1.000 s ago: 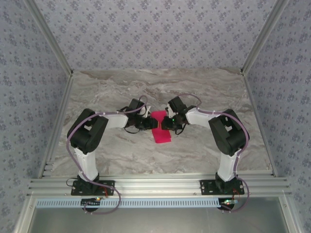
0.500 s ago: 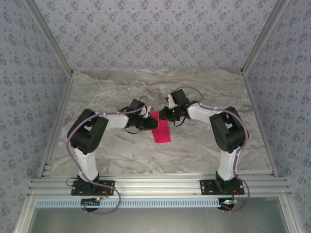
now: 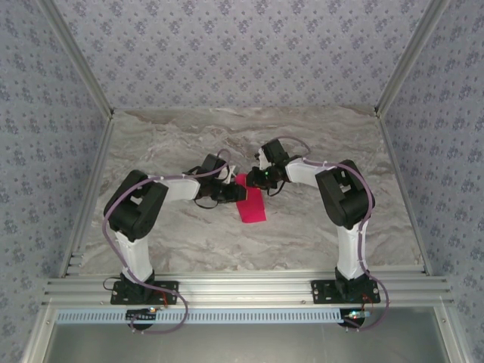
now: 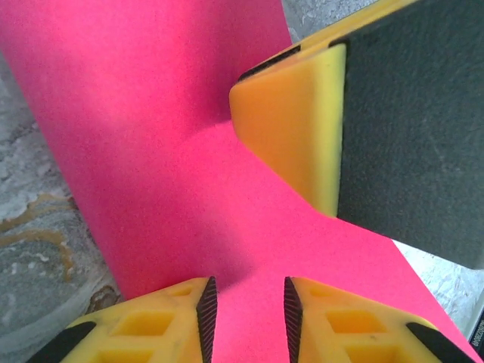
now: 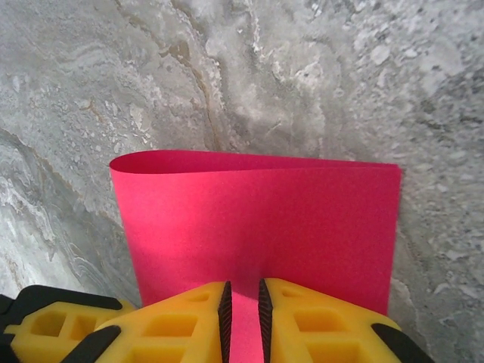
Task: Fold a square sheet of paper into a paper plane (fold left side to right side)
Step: Hold the square sheet of paper at the center of the table, then first fold the square sheet of paper in half at the center of the table.
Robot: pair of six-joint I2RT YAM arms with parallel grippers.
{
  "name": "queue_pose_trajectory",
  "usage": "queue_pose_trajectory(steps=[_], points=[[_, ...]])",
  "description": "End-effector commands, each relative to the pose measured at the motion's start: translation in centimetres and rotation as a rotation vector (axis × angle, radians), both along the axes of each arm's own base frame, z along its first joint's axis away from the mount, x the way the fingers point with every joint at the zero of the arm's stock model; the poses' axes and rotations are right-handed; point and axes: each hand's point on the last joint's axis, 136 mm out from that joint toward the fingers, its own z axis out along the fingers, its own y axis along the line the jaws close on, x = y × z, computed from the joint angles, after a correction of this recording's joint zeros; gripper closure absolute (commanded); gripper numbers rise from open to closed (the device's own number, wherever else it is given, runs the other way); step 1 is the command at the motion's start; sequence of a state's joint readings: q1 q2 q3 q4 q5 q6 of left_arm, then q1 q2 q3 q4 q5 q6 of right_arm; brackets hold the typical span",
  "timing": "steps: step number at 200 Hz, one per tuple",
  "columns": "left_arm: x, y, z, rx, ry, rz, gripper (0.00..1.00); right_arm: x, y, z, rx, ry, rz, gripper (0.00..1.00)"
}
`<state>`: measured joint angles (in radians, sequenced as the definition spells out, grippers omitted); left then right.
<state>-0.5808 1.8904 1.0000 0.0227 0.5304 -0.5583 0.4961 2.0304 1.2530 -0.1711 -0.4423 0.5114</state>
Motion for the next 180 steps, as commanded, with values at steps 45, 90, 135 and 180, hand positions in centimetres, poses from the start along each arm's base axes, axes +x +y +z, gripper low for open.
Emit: queue_pose_trajectory(steps=[45, 90, 135, 180], points=[[-1.6, -0.2, 3.0, -0.068, -0.015, -0.031, 0.64, -2.2, -1.4, -3.5, -0.105, 0.111, -0.005, 0.78], [-1.8, -0.5, 1.5, -0.060, 0.011, -0.033, 0.64, -2.3, -1.0, -3.3, -0.101, 0.107, 0.000, 0.78], [-2.4, -0.6, 0.3, -0.045, 0.031, -0.050, 0.64, -2.4, -1.0, -3.3, -0.106, 0.108, 0.003, 0.78], [-3.8, -0.1, -0.7, -0.021, 0.049, -0.066, 0.66, -2.4, -1.0, -3.3, -0.111, 0.108, 0.004, 0.78]])
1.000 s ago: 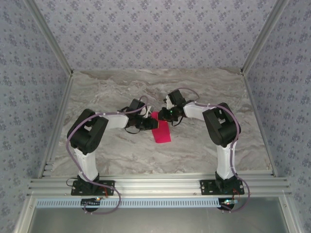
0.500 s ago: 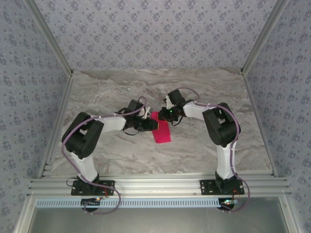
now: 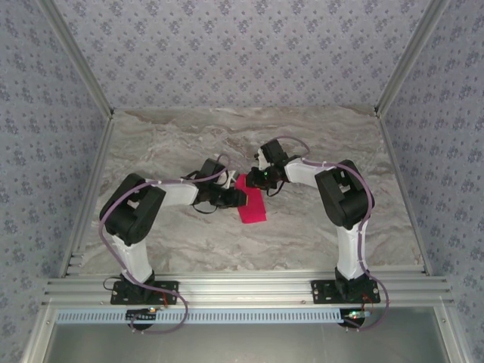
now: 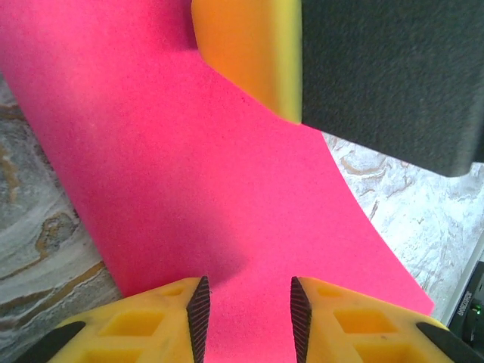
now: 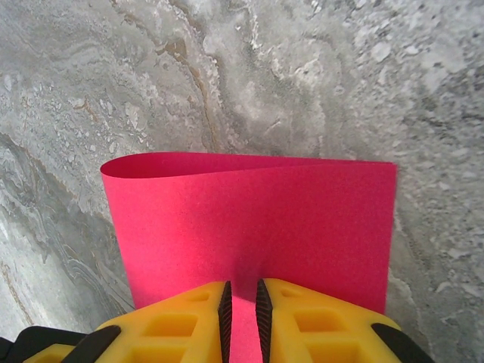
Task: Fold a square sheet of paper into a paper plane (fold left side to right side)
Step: First fold the square sheet of paper in half at the center of the table.
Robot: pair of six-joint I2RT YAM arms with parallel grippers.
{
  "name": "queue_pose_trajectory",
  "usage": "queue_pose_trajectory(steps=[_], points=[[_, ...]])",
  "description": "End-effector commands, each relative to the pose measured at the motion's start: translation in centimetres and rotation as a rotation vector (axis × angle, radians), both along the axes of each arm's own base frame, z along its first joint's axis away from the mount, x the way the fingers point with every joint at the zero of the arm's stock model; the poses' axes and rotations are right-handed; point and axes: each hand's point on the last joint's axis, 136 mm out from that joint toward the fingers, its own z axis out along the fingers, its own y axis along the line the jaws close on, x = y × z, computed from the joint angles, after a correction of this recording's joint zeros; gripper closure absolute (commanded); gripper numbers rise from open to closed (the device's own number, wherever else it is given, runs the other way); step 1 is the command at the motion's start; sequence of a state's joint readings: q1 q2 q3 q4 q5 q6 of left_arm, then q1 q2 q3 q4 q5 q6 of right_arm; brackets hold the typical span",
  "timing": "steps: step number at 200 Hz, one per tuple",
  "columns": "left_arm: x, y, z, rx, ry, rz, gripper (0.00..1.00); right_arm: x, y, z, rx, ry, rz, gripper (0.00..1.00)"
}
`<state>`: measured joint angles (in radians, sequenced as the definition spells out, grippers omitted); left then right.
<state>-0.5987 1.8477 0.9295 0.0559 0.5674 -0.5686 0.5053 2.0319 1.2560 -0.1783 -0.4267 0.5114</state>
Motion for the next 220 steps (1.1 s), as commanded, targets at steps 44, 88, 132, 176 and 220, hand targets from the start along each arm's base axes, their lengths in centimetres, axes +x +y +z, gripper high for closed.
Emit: queue_pose_trajectory(steps=[44, 88, 132, 176, 220], points=[[-4.5, 0.1, -1.3, 0.025, 0.040, -0.083, 0.68, -2.4, -1.2, -3.3, -0.107, 0.113, 0.002, 0.78], [-7.4, 0.1, -1.6, 0.047, 0.050, -0.112, 0.68, -2.5, -1.3, -3.4, -0.115, 0.117, -0.001, 0.78], [-9.2, -1.1, -0.7, 0.018, 0.043, -0.126, 0.68, -2.6, -1.4, -3.5, -0.121, 0.120, -0.002, 0.78], [-7.7, -1.0, 1.7, -0.007, -0.031, -0.087, 0.67, -2.7, -1.4, -3.5, -0.124, 0.119, 0.002, 0.78], [-6.0, -2.1, 2.4, -0.023, -0.072, -0.084, 0.67, -2.7, -1.4, -3.4, -0.126, 0.114, 0.006, 0.78]])
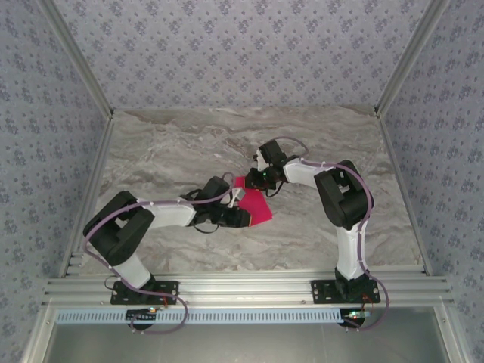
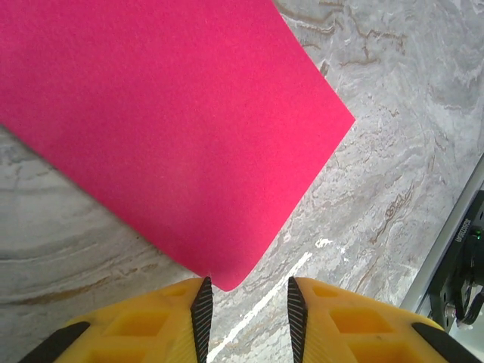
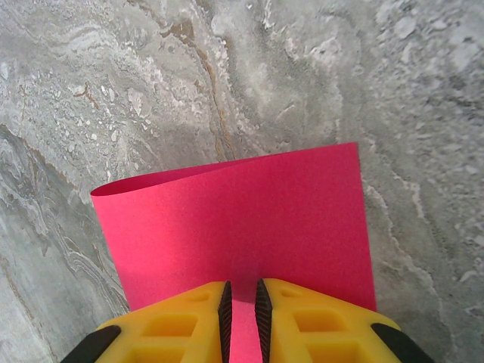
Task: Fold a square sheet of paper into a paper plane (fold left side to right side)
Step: First fold the square sheet of paper in half at the center of the table.
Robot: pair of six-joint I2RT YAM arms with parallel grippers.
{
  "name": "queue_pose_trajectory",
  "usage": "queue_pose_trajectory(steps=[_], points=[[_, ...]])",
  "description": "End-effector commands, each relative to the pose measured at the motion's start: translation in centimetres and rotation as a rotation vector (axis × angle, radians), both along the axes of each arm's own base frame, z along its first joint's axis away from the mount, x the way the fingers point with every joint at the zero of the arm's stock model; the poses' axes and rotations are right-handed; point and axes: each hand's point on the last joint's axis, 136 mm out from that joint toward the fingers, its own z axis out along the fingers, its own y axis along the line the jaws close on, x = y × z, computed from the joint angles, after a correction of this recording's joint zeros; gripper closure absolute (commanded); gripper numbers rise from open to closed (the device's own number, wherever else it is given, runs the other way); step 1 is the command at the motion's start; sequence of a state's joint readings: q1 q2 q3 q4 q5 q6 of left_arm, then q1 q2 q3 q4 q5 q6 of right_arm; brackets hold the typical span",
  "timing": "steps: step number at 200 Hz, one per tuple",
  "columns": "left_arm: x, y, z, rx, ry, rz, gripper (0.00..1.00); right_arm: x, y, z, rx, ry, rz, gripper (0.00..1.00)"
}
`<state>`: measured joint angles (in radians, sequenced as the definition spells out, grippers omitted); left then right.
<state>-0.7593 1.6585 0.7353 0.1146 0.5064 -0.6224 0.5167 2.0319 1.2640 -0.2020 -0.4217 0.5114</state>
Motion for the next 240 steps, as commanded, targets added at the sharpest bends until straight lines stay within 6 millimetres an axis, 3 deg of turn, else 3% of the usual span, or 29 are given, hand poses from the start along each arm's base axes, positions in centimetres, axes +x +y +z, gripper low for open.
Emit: queue_pose_trajectory(steps=[1, 67, 142, 196, 222, 240], points=[[1.4, -1.0, 1.3, -0.025, -0.039, 0.002, 0.67, -2.3, -1.6, -3.3, -0.115, 0.101, -0.002, 0.78], [2.2, -1.9, -1.1, 0.021, -0.019, -0.015, 0.67, -2.3, -1.4, -3.1, -0.113, 0.099, 0.002, 0.78], [-1.5, -0.7, -2.8, 0.103, 0.052, -0.078, 0.68, -2.3, -1.5, -3.0, -0.118, 0.100, 0.000, 0.78], [-5.0, -0.9, -2.5, 0.088, 0.082, -0.132, 0.68, -2.3, -1.6, -3.1, -0.123, 0.102, 0.000, 0.77], [-4.7, -0.5, -1.7, 0.072, 0.068, -0.110, 0.67, -2.4, -1.5, -3.1, -0.123, 0.103, 0.001, 0.78], [-3.6, -0.7, 0.0, 0.019, 0.052, -0.088, 0.67, -2.3, -1.5, -3.1, -0.121, 0.102, 0.002, 0.77]])
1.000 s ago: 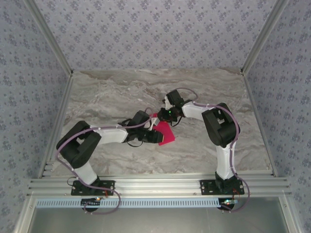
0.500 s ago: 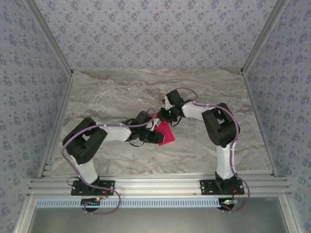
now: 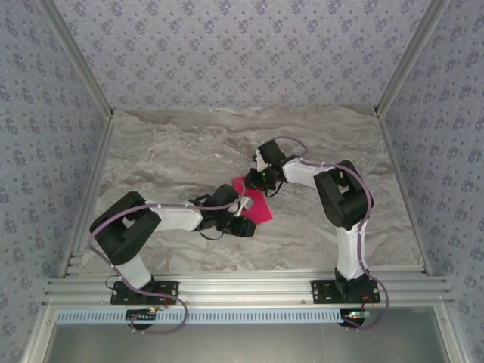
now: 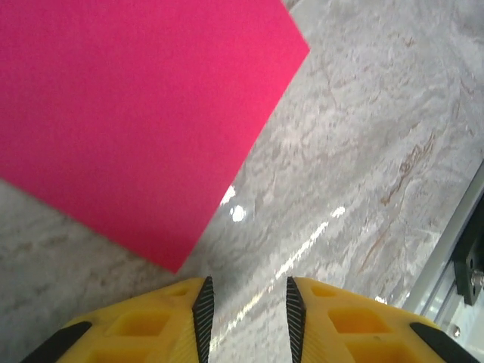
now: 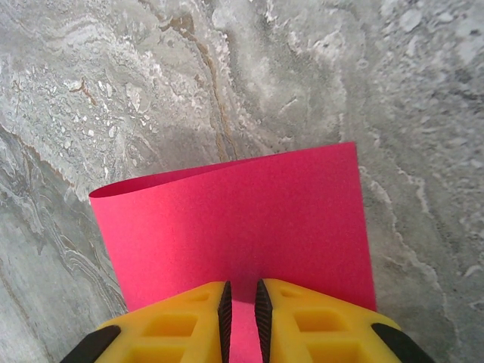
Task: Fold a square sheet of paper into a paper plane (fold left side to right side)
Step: First fold the square sheet of paper in half at the center of the table, then hold the square sheet of paper at the center of the table.
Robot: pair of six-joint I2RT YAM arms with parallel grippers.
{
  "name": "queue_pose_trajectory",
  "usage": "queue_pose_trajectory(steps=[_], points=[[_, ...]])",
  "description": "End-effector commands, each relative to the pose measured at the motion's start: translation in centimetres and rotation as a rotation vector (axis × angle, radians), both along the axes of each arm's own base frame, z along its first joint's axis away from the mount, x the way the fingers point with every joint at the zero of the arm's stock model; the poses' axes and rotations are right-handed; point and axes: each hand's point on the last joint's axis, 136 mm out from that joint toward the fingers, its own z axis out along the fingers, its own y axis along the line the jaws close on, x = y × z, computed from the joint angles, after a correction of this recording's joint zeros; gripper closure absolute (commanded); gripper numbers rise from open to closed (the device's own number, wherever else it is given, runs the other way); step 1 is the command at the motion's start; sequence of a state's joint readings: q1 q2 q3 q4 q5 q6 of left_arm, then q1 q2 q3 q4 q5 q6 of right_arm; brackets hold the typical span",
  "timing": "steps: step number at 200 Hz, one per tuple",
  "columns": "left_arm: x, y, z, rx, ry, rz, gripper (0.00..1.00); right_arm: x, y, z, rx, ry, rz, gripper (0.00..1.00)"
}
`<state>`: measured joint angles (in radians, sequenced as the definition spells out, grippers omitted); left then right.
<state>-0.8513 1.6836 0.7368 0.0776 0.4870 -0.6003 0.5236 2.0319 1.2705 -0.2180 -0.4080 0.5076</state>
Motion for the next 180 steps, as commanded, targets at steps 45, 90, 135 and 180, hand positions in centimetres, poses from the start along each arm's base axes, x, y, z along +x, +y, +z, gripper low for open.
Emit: queue_pose_trajectory(steps=[45, 90, 135, 180], points=[[5.5, 1.6, 5.3, -0.137, -0.026, 0.125, 0.65, -2.3, -1.5, -3.0, -0.106, 0.100, 0.001, 0.78], [11.0, 2.3, 4.2, -0.162, -0.007, 0.213, 0.69, -2.3, -1.4, -2.8, -0.105, 0.097, 0.008, 0.77], [12.9, 1.4, 2.4, -0.159, 0.020, 0.199, 0.72, -2.5, -1.3, -2.8, -0.103, 0.096, 0.015, 0.78], [12.2, 1.8, 0.6, -0.097, 0.036, 0.198, 0.72, -2.4, -1.1, -2.6, -0.096, 0.093, 0.017, 0.77]])
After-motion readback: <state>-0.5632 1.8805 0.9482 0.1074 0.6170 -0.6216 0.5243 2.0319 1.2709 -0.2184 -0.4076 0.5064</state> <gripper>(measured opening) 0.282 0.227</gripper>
